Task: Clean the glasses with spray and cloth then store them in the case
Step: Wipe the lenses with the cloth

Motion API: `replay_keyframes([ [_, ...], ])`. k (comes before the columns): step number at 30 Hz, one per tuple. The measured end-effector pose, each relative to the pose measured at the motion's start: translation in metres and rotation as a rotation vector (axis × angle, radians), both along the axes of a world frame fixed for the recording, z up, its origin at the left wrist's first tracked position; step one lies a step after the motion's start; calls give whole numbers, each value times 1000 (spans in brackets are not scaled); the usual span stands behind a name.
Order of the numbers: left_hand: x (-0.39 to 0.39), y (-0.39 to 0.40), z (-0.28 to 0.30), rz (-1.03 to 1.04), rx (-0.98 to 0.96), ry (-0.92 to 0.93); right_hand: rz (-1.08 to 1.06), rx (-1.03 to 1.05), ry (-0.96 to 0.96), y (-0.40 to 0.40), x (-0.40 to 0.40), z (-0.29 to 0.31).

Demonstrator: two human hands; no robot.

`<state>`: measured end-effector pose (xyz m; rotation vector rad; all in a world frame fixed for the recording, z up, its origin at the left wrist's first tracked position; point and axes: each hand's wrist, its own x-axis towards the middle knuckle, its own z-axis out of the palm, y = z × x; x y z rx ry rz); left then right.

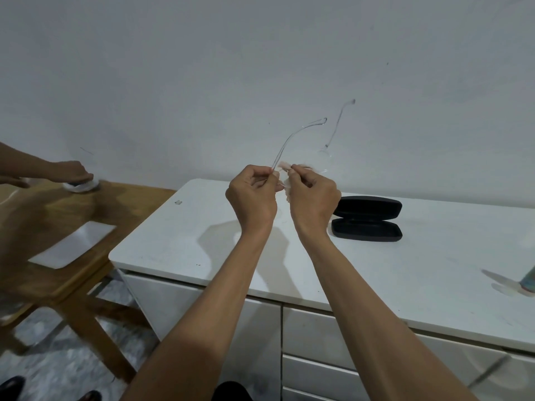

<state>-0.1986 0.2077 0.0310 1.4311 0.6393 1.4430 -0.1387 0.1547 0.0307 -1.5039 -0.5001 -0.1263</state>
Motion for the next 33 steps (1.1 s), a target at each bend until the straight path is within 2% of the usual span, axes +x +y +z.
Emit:
replay_keyframes([
  [5, 3, 6, -4, 14, 14, 10, 167, 106, 145, 2, 4, -5],
  [10, 0, 13, -7, 15, -9, 15, 392, 118, 196, -2, 5, -7],
  [15, -8, 21, -8, 18, -8, 49, 503, 84, 199, -6, 6, -10],
  [21, -12, 28, -12, 9, -10, 79, 583, 32, 185, -12, 10, -18],
  [26, -15, 32, -16, 3, 76, 108, 605, -45, 113, -18, 15, -22],
  [33, -26, 63, -25, 44, 125, 75, 558, -63, 128, -35, 32, -27],
])
